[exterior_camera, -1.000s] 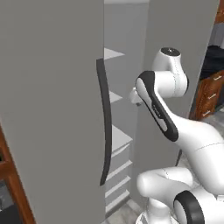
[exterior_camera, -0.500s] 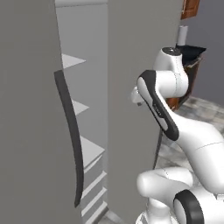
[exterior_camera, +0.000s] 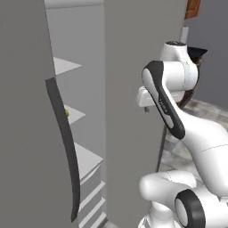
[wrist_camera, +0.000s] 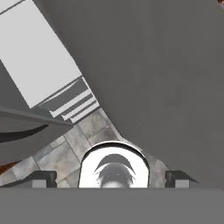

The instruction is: Take the garlic and lemon from the second highest rack and move them to the highest rack where the carrot and garlic are located, to maximize freezer space. Close the freezer door after rearranging.

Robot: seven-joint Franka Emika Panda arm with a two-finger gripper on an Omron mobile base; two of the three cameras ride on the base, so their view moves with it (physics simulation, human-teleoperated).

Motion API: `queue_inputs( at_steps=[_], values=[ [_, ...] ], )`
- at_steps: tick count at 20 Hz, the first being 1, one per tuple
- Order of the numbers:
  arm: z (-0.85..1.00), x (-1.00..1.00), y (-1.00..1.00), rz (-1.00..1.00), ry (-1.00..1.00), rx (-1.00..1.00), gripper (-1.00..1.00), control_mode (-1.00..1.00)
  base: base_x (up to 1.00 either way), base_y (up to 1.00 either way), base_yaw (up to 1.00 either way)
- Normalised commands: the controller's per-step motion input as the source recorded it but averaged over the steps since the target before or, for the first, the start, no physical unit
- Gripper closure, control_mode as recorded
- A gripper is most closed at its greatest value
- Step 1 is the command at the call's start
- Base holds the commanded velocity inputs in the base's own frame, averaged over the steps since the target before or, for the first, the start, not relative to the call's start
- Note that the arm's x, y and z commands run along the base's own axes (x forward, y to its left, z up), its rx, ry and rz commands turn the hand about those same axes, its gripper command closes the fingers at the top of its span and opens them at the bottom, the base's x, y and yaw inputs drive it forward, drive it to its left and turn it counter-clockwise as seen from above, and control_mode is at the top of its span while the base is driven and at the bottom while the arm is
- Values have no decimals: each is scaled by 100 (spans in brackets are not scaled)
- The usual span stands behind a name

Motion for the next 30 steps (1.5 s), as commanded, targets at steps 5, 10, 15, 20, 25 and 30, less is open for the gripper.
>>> queue_inputs(
  at_steps=[5, 10, 15, 20, 25, 30],
  values=[
    [0, 0, 0, 0, 0, 0, -100, 100, -48, 57, 19],
    [0, 0, 0, 0, 0, 0, -100, 100, 26, 66, -5],
    [0, 0, 0, 0, 0, 0, -100, 100, 48, 4, 2],
    [0, 0, 0, 0, 0, 0, -100, 100, 52, 0, 13],
    [0, 0, 0, 0, 0, 0, -100, 100, 54, -16, 35],
    [0, 0, 0, 0, 0, 0, -100, 100, 56, -22, 50]
  ],
)
